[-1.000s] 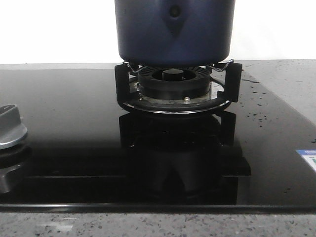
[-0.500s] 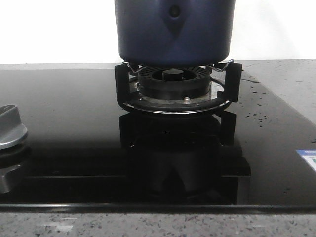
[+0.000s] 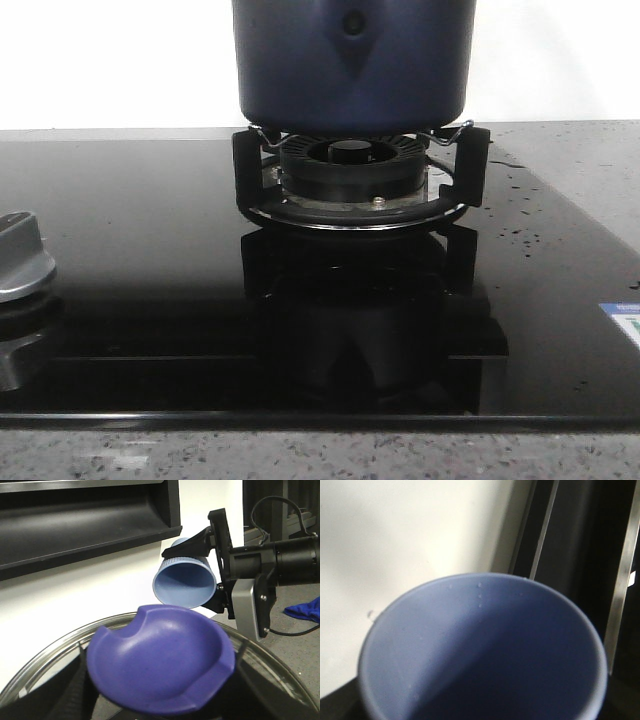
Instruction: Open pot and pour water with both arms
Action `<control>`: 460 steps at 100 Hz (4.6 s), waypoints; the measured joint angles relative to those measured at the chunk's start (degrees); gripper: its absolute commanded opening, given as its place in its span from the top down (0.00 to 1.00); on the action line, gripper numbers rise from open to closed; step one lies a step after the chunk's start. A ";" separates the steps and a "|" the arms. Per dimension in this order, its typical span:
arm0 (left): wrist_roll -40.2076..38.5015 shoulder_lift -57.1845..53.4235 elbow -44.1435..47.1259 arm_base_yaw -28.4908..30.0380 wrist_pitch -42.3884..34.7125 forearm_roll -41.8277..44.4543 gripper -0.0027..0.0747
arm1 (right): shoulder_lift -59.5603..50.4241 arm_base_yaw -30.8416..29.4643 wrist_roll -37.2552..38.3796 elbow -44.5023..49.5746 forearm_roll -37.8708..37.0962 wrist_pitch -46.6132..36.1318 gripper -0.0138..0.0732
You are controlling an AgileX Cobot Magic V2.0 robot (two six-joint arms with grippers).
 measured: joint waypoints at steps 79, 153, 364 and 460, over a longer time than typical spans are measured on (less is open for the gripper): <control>0.00 1.80 0.00 0.00 0.73 -2.44 0.57 | -23.59 -18.66 44.55 24.05 37.25 9.83 0.47; 0.00 2.45 0.00 0.00 3.37 -3.16 0.57 | -18.47 -33.00 51.08 44.03 38.73 -14.54 0.46; 7.52 45.92 -23.51 -10.16 10.44 -11.51 0.57 | -62.63 -29.04 62.47 52.49 36.29 -16.35 0.92; 0.94 33.00 -24.86 -5.95 11.08 -3.11 0.99 | -62.63 -29.04 63.92 52.49 36.20 -14.07 0.92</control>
